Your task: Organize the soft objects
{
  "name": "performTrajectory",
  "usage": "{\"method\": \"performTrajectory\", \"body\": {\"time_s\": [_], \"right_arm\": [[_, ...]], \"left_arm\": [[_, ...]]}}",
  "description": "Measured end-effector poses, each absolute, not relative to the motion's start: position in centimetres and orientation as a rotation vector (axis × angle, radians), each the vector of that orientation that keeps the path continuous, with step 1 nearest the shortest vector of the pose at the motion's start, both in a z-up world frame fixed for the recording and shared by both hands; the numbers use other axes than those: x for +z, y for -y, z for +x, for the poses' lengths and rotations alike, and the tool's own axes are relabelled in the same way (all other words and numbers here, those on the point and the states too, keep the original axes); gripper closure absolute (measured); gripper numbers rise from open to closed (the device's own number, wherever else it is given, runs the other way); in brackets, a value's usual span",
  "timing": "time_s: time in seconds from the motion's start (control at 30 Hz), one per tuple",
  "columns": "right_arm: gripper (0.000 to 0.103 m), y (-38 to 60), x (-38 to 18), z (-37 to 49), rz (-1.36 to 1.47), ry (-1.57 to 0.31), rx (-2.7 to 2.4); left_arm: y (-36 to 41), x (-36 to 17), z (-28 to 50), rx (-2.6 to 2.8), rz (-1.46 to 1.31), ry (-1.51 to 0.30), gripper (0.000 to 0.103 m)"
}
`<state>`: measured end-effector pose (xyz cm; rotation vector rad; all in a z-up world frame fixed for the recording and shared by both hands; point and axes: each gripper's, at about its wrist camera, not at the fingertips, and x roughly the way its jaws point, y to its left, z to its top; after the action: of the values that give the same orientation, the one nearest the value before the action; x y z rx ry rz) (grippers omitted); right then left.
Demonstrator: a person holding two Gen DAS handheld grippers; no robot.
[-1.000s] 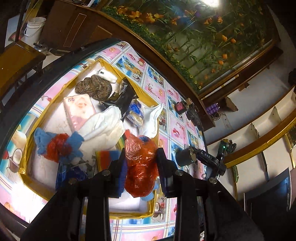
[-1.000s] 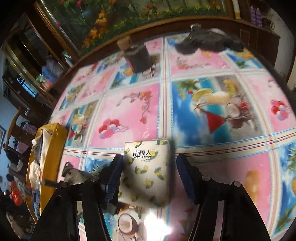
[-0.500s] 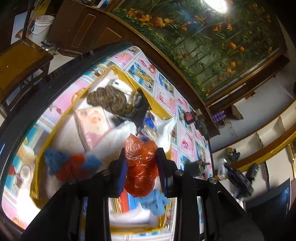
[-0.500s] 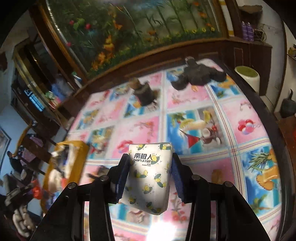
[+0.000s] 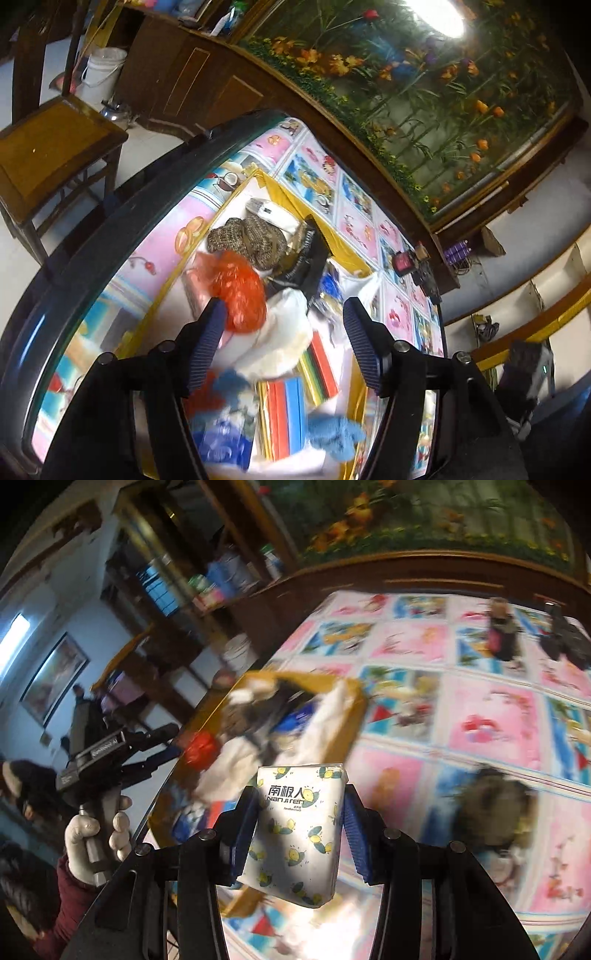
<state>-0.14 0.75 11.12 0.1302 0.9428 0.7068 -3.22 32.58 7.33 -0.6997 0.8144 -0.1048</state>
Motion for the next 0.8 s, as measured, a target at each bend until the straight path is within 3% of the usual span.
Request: {"method": "performTrajectory", "body": {"time_s": [0.07, 0.4, 0.5, 0.57, 0.8], "right_arm": [[0.058, -3.1, 10.7, 0.3, 0.098, -0.955, 0.726], [0.056, -11.1, 8.4, 4.1, -0.031, -0.977, 0.652], [0.051, -13.0, 7.8, 3.9, -0.041, -0.982, 0.626], [0.040, -13.5, 7.8, 3.9, -0.043, -0.968, 0.604], [0.023, -9.9, 11.0, -0.3, 0.057, -0.845, 0.616]], "left_arm": [[-32.4, 8.0, -5.3, -0.102, -0.670, -0.787, 0.032], [-31.3, 8.1, -10.6, -0.054, -0.503, -0.712, 0.032], [-30.6, 8.0, -11.2, -0.036, -0.474, -0.698, 0.032], [-30.2, 8.1, -11.5, -0.010, -0.443, -0.686, 0.032], [-28.5, 9.7, -14.1, 0.246, -0.274, -0.546, 0.032]]}}
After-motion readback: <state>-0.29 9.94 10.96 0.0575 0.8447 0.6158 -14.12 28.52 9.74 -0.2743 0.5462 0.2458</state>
